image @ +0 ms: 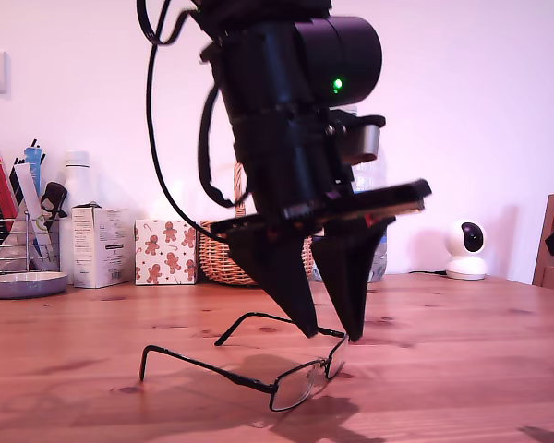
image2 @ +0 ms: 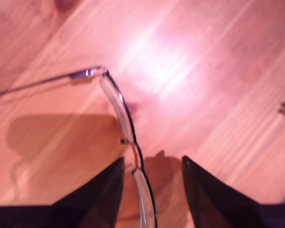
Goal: Pick up the glasses and close them, then place them back on the table
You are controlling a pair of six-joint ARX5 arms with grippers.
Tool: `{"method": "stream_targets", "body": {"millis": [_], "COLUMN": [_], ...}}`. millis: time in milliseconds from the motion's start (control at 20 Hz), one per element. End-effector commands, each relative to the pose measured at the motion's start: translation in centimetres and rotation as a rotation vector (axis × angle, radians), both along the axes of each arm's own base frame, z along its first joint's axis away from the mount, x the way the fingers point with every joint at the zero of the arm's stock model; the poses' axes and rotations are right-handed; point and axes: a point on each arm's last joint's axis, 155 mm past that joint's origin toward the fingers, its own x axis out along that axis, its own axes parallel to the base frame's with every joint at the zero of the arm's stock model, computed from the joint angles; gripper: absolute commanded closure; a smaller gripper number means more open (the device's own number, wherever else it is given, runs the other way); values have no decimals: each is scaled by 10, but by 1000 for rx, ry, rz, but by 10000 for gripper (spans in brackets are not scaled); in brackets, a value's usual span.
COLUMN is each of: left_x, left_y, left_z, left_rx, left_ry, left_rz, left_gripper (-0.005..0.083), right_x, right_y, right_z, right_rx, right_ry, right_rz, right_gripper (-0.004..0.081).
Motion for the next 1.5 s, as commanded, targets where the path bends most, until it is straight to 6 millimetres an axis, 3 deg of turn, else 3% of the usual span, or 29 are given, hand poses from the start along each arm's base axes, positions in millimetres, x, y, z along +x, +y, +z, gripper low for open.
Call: {"method": "stream_targets", "body": {"millis": [0, 150, 450, 750, 1350, 1450], "left_x": [2, -1, 6, 2, 9, 10], "left_y": [-3, 3, 2, 4, -6, -7], "left_z": [-14, -29, -34, -46, -42, -41], "left_rx": [19, 59, 58, 76, 36, 34], "left_ry": [8, 36, 19, 51, 23, 16], "left_rz": [-1, 2, 10, 9, 4, -12], "left_gripper": [429, 429, 435, 597, 655, 725], "right_x": [0, 3, 5, 7, 7, 7], "right_y": [0, -5, -7, -11, -11, -11], "right_z": [-4, -4, -4, -4, -4, -4], "right_rx": [-7, -19, -26, -34, -34, -34], "right_ry": [3, -2, -6, -11, -11, -11], "right_rz": [2, -27, -42, -62, -62, -62], "right_gripper": [782, 782, 782, 782, 782, 782]}}
